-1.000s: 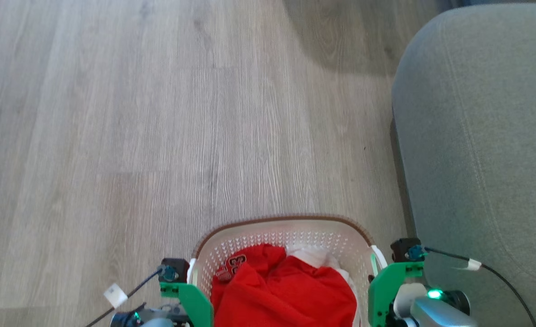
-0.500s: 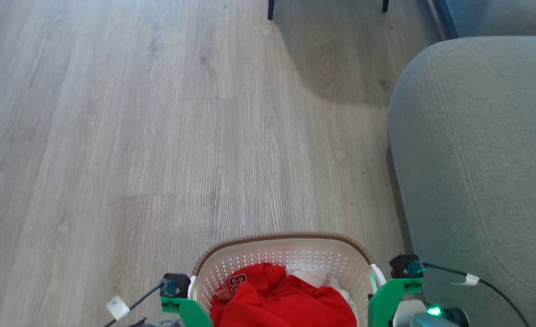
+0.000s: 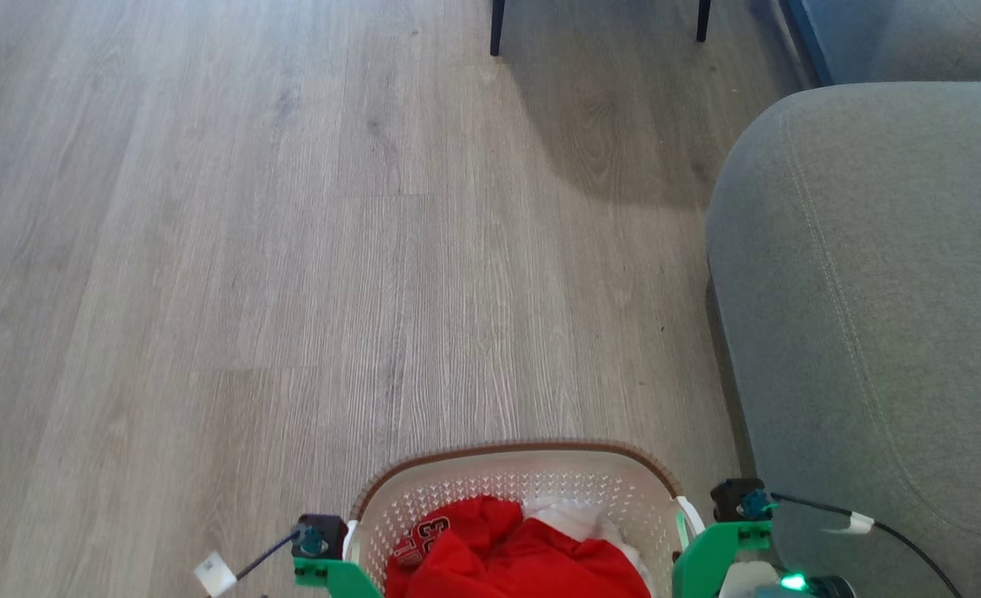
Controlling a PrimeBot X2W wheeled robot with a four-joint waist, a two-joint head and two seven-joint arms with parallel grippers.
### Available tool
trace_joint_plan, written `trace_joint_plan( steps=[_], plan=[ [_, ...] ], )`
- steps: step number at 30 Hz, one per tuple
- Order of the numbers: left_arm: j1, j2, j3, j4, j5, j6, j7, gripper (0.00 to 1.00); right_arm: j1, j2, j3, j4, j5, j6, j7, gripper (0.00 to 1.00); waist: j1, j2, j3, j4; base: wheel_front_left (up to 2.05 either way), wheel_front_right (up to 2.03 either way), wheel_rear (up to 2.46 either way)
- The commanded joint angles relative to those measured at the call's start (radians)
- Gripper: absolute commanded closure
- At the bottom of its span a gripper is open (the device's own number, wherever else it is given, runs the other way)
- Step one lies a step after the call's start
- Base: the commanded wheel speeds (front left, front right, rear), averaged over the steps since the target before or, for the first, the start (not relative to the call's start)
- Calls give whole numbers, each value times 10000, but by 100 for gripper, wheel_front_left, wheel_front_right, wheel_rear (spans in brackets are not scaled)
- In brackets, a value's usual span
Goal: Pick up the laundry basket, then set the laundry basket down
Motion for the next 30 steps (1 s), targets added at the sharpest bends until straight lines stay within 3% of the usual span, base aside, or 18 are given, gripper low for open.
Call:
trace_joint_plan(
  steps=[1, 18, 30],
  plan=[
    [-206, 239, 110, 16, -6, -9, -108, 100, -139, -62, 89, -101, 60, 12, -227, 100, 1, 0, 3, -4, 0, 0, 0],
    [-353, 239, -199, 135, -282, -10, -201, 100, -372, -62, 737, -77, 631, 12, -396, 100, 1, 0, 109, -77, 0, 0, 0],
    [-1008, 239, -282, 236, -439, 27, -443, 100, -1110, -62, 1105, 10, 903, 12, -586, 100, 1, 0, 921, -170, 0, 0, 0]
  ],
)
